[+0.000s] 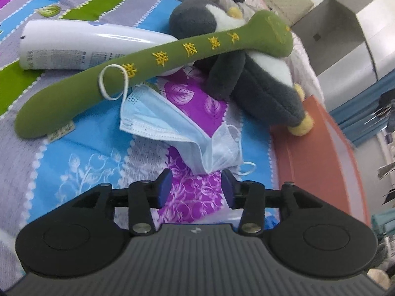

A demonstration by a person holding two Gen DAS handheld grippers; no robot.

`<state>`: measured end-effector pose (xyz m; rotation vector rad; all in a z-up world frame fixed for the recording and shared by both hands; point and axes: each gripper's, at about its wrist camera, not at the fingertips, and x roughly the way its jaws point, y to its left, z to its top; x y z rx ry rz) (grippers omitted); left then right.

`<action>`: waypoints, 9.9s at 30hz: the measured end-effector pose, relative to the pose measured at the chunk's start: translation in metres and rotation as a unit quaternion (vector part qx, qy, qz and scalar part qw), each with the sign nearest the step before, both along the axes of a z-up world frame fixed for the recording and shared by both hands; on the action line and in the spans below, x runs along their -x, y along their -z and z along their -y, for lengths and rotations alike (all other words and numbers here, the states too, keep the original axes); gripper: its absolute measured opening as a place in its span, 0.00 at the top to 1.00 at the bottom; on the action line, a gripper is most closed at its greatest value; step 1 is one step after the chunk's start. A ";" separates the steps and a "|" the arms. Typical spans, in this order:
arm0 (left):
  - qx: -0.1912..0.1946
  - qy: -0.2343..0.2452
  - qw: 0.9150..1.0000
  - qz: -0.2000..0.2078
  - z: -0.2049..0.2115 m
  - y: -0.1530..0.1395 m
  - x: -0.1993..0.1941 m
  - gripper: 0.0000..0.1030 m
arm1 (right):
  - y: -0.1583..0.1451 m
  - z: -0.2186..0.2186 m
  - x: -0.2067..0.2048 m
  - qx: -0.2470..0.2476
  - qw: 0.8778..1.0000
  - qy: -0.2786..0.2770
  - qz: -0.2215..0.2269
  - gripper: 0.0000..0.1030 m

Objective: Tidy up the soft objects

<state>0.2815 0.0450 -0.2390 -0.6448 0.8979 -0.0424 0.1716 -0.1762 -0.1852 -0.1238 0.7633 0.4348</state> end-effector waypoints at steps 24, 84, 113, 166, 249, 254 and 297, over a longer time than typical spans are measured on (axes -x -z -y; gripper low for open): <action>-0.120 0.044 0.992 0.013 0.029 0.018 -0.053 0.91 | 0.053 -0.014 -0.029 0.031 0.999 -0.015 -0.040 0.79; -0.102 0.194 0.960 0.174 0.143 -0.244 0.051 0.91 | -0.187 0.146 -0.021 -0.072 0.970 0.152 0.174 0.84; -0.162 0.338 0.926 -0.043 0.317 -0.130 -0.153 0.91 | -0.063 0.266 -0.160 -0.020 0.967 0.238 -0.092 0.82; -0.169 0.300 0.899 0.269 0.227 -0.312 0.114 0.50 | -0.190 0.228 0.076 -0.089 0.946 0.267 0.160 0.58; -0.176 0.260 0.933 0.178 0.191 -0.217 0.163 0.01 | -0.120 0.189 0.115 -0.058 0.943 0.306 0.115 0.12; -0.175 0.258 0.934 0.173 0.191 -0.219 0.161 0.01 | -0.121 0.189 0.113 -0.059 0.943 0.308 0.110 0.12; -0.184 0.258 0.933 0.170 0.197 -0.220 0.162 0.01 | -0.118 0.193 0.114 -0.066 0.943 0.311 0.102 0.12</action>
